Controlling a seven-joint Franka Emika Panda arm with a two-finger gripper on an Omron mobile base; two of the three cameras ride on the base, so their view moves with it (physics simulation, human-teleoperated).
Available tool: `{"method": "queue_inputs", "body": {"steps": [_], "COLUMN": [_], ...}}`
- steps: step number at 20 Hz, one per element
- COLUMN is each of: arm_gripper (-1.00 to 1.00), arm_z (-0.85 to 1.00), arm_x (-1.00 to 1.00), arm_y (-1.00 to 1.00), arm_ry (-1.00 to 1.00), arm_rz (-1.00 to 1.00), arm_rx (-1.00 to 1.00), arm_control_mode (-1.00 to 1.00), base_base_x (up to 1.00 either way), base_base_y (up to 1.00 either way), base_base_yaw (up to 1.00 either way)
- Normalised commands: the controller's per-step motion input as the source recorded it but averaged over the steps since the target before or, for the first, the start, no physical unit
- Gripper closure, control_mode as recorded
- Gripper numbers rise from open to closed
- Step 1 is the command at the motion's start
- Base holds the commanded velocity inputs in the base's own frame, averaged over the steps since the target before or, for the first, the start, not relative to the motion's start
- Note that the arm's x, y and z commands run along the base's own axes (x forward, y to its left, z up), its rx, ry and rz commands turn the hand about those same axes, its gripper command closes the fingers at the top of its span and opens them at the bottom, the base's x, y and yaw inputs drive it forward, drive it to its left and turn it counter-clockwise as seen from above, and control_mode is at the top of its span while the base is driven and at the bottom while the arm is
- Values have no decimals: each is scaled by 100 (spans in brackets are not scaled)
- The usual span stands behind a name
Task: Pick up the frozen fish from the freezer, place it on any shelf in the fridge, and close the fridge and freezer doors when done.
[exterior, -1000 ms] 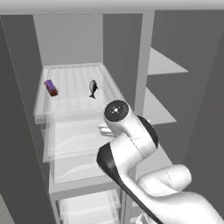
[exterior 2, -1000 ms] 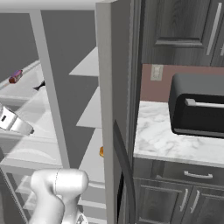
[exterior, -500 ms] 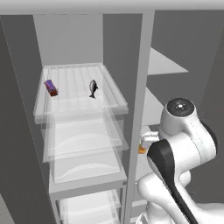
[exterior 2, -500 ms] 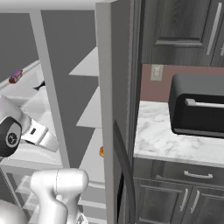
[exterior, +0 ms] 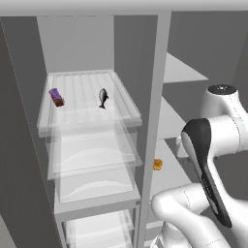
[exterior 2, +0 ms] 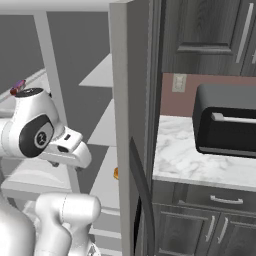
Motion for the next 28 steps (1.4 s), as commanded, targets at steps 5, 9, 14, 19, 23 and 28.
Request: {"method": "queue_inputs", "body": {"steps": [5, 9, 14, 19, 23, 28], "arm_gripper": [-100, -100, -100, -100, -100, -100], "arm_z": [-7, 0, 0, 0, 0, 0], "arm_x": [-16, 0, 0, 0, 0, 0], "arm_y": [27, 0, 0, 0, 0, 0], "arm_ry": [2, 0, 0, 0, 0, 0], "arm_rz": [0, 0, 0, 0, 0, 0], "arm_rx": [0, 0, 0, 0, 0, 0], "arm_control_mode": [100, 100, 100, 100, 100, 100], "base_base_x": [-4, -14, -21, -67, -88, -68], "base_base_y": [12, 53, 22, 1, 0, 6], "base_base_yaw": [0, 0, 0, 1, 4, 2]}}
